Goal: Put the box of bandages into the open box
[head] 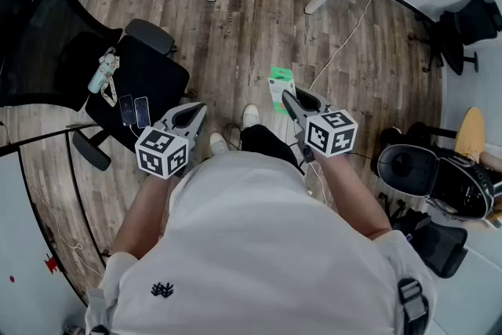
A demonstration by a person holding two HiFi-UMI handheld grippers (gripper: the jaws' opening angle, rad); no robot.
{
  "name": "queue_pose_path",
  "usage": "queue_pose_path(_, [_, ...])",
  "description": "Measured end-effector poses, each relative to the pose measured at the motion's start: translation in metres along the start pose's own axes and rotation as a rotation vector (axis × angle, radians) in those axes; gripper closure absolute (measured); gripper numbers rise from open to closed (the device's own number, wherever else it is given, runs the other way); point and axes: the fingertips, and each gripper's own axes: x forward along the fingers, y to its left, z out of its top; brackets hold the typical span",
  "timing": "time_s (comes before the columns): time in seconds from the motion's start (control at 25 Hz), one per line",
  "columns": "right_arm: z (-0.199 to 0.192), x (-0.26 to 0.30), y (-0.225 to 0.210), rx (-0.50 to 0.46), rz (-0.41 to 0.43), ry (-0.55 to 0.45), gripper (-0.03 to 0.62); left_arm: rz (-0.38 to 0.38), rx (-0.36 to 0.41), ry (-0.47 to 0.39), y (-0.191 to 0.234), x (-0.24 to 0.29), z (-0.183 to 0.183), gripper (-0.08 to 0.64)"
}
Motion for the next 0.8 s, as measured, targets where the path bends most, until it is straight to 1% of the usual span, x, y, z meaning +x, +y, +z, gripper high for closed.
queue_pose_path(0.16, [0.005, -0.001, -0.021, 0.006, -0.012, -0.017, 0.5, -0.023, 0.048, -0.011, -0.013, 0.026, 0.02, 0.557])
queue_pose_path(0.32, [0.02, 0.0, -0.041, 0.018, -0.004, -0.034, 0.5, -0.024, 0.068, -0.007, -0.02, 0.048, 0.042, 0.557])
queue_pose_path(0.44, [0.034, 0.002, -0.058, 0.004, 0.004, -0.043, 0.5, -0.02, 0.08, -0.004, -0.024, 0.067, 0.057, 0.557])
queue_pose_path(0.64, [0.043, 0.003, -0.089, 0.013, 0.009, -0.058, 0.5, -0.014, 0.1, 0.005, -0.033, 0.097, 0.072, 0.557])
queue_pose_path(0.8, [0.043, 0.004, -0.113, 0.023, 0.011, -0.048, 0.499, -0.014, 0.112, 0.018, -0.041, 0.12, 0.079, 0.557])
